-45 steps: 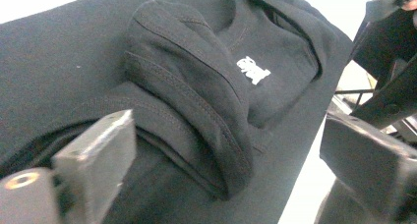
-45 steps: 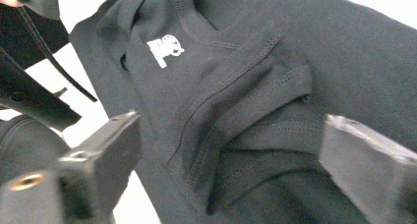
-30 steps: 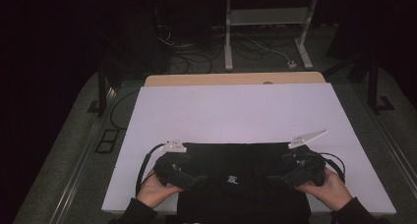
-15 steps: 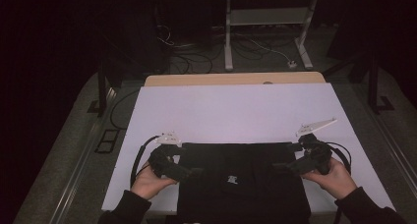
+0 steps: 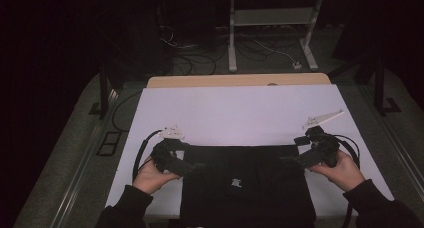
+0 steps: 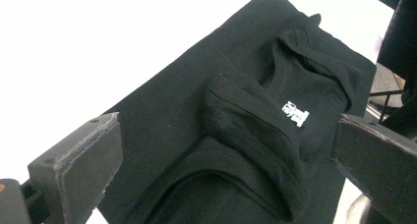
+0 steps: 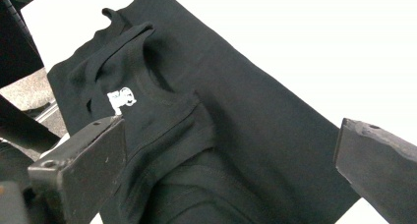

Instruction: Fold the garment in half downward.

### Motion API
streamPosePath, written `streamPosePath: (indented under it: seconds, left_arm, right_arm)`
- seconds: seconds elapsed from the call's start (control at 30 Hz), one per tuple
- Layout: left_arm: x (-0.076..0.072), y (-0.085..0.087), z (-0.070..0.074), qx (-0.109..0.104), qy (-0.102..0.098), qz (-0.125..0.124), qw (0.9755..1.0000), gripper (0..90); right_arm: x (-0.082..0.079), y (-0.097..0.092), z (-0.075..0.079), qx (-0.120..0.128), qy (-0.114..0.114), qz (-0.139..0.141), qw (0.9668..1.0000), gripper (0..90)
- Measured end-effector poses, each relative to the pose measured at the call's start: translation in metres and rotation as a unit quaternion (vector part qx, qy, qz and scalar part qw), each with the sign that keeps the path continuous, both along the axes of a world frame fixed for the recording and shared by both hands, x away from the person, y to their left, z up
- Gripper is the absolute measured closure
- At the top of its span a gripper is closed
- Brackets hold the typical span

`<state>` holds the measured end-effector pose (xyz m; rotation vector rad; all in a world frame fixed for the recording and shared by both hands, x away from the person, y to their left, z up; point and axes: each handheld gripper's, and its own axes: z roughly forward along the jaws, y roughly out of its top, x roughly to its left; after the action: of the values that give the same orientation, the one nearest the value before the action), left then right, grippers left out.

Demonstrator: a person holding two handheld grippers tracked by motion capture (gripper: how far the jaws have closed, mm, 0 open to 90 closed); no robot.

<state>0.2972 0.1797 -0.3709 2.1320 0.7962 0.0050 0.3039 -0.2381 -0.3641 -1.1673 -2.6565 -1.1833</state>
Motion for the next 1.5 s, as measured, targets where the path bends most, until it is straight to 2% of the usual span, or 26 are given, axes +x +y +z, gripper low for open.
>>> streamPosePath:
  seconds: [0.2, 0.43, 0.7, 0.8, 1.1, 1.2, 1.27, 1.33, 1.5]
  left_arm:
    - [0.008, 0.004, 0.0, -0.011, 0.0, 0.002, 0.9999, 0.0]
    - [0.016, 0.004, -0.006, 0.0, 0.004, -0.005, 1.0, 0.0]
    - [0.03, 0.006, -0.014, 0.0, 0.025, -0.001, 0.9997, 0.0]
    - [0.034, 0.008, -0.017, -0.007, 0.029, 0.003, 0.9996, 0.0]
    - [0.044, 0.011, -0.024, -0.009, 0.028, 0.014, 0.9995, 0.0]
    - [0.048, 0.013, -0.027, -0.006, 0.026, 0.009, 0.9996, 0.0]
    - [0.05, 0.013, -0.029, -0.012, 0.024, 0.017, 0.9995, 0.0]
    - [0.053, 0.015, -0.032, -0.008, 0.024, 0.027, 0.9993, 0.0]
    - [0.059, 0.019, -0.038, -0.004, 0.028, 0.03, 0.9991, 0.0]
  right_arm:
    - [0.009, -0.004, 0.0, 0.006, -0.001, -0.005, 1.0, 0.0]
    - [0.017, -0.008, -0.005, 0.009, -0.003, -0.007, 0.9999, 0.0]
    - [0.027, -0.011, -0.011, 0.014, 0.001, -0.007, 0.9999, 0.0]
    - [0.031, -0.013, -0.014, 0.014, 0.001, -0.006, 0.9999, 0.0]
    - [0.041, -0.019, -0.024, 0.013, 0.007, -0.015, 0.9998, 0.0]
    - [0.045, -0.021, -0.029, 0.012, 0.011, -0.015, 0.9998, 0.0]
    - [0.047, -0.023, -0.033, 0.018, 0.016, -0.013, 0.9996, 0.0]
    - [0.05, -0.026, -0.037, 0.02, 0.021, -0.017, 0.9994, 0.0]
    - [0.054, -0.035, -0.044, 0.026, 0.026, -0.029, 0.9989, 0.0]
